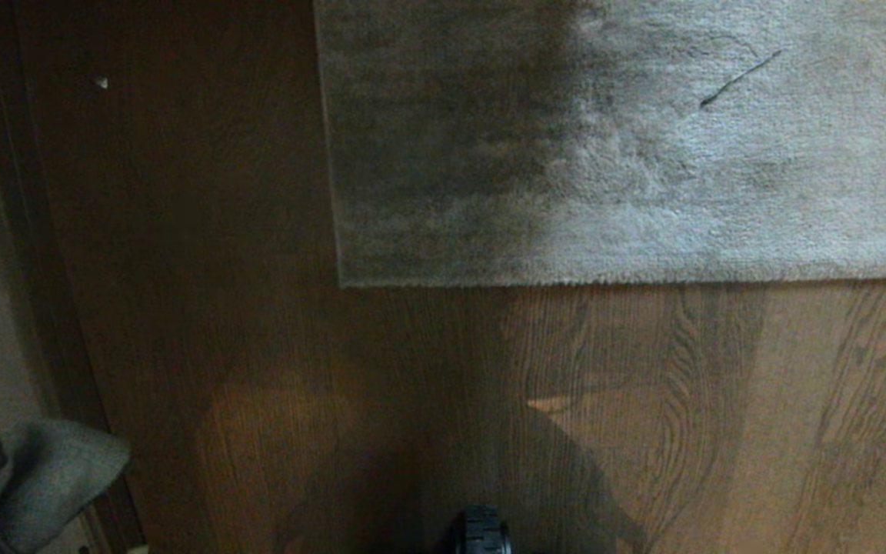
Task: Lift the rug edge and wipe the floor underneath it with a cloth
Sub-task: Lift up the carpet
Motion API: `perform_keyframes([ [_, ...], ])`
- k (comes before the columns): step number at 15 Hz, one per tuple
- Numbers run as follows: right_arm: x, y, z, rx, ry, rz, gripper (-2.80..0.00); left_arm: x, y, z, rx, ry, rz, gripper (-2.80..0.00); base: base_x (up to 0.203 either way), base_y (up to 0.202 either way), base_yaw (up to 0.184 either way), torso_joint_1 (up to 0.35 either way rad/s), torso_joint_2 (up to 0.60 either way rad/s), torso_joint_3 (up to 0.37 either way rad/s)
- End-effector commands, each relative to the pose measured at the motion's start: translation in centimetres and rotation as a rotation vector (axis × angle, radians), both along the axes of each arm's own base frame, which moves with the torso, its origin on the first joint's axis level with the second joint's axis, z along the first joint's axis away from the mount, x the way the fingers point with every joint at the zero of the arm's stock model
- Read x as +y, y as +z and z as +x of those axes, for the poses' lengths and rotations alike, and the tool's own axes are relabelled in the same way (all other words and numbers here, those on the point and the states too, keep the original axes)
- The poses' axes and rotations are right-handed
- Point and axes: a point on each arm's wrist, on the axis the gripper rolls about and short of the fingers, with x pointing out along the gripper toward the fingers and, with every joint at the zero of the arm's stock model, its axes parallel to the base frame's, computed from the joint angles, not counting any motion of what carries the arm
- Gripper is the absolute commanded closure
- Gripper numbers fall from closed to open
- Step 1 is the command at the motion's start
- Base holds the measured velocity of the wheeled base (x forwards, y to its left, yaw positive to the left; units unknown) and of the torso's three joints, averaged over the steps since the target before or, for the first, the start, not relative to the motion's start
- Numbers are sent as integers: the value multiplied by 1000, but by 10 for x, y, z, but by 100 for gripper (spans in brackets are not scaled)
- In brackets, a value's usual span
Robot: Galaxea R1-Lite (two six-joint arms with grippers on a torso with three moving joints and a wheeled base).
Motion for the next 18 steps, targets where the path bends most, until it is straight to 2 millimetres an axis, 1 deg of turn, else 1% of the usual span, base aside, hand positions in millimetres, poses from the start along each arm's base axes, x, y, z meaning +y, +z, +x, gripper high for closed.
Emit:
perform_keyframes([
  [1,0,0,0,-1,0,1,0,0,0,0,-2,1,-1,0,0,0,0,0,0,0],
  [5,0,1,1,17,7,-57,0,0,0,0,-2,0,-1,0,0,0,0,0,0,0],
  [8,0,3,6,81,26,-107,0,0,0,0,0,0,-1,0,0,0,0,0,0,0],
  [9,1,8,9,101,37,-114,0,0,0,0,-1,0,-1,0,0,0,0,0,0,0],
  [10,1,18,12,125,65,-116,0,0,0,0,0,0,-1,0,0,0,0,0,0,0],
  [14,3,54,39,236,147,-117,0,0,0,0,-2,0,-1,0,0,0,0,0,0,0],
  [16,3,72,61,285,163,-123,0,0,0,0,0,0,-1,0,0,0,0,0,0,0],
  [18,4,86,91,305,180,-126,0,0,0,0,0,0,-1,0,0,0,0,0,0,0],
])
